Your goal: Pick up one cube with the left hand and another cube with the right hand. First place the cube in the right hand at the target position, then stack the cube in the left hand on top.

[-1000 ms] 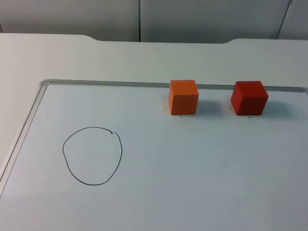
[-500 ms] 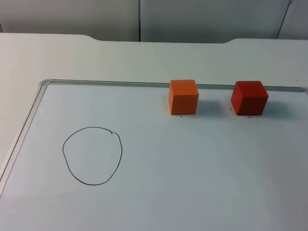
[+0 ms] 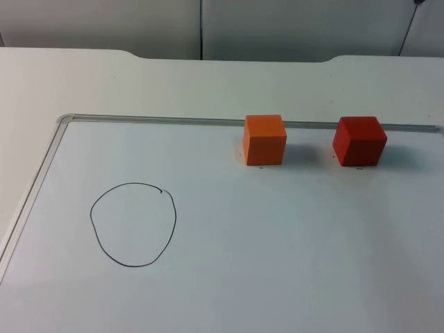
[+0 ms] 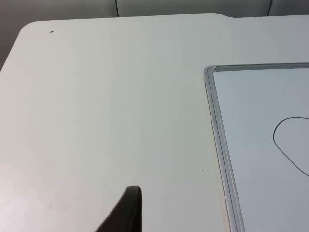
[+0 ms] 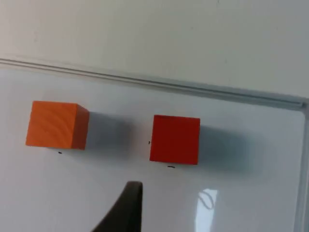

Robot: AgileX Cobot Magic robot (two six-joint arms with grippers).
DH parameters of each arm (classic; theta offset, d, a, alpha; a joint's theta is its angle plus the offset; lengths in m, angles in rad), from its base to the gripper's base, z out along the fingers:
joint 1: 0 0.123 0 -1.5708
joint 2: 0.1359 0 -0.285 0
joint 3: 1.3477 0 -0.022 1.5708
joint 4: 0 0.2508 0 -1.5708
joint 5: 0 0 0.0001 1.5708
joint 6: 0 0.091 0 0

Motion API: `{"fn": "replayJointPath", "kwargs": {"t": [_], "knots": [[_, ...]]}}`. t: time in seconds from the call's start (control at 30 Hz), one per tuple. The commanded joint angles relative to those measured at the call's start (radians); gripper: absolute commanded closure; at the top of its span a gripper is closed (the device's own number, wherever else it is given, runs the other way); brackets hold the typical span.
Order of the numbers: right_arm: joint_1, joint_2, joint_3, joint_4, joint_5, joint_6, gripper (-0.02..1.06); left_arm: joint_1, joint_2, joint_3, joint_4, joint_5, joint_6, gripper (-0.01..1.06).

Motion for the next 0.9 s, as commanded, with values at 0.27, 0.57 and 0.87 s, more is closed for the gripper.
{"fn": "replayJointPath", "kwargs": {"t": [0.27,0.57,0.87], "knots": [[0.056,0.233,-0.008,-0.070,-0.125,0.142,0.01,0.001,-0.005,0.006,0.000,-0.008,-0.004,0.00],[0.056,0.390,-0.008,-0.008,-0.250,0.165,0.01,0.001,-0.005,0.006,0.000,-0.008,-0.004,0.00],[0.056,0.496,-0.008,0.006,-0.283,0.161,0.05,0.001,-0.005,0.006,0.000,-0.008,-0.004,0.00]]}}
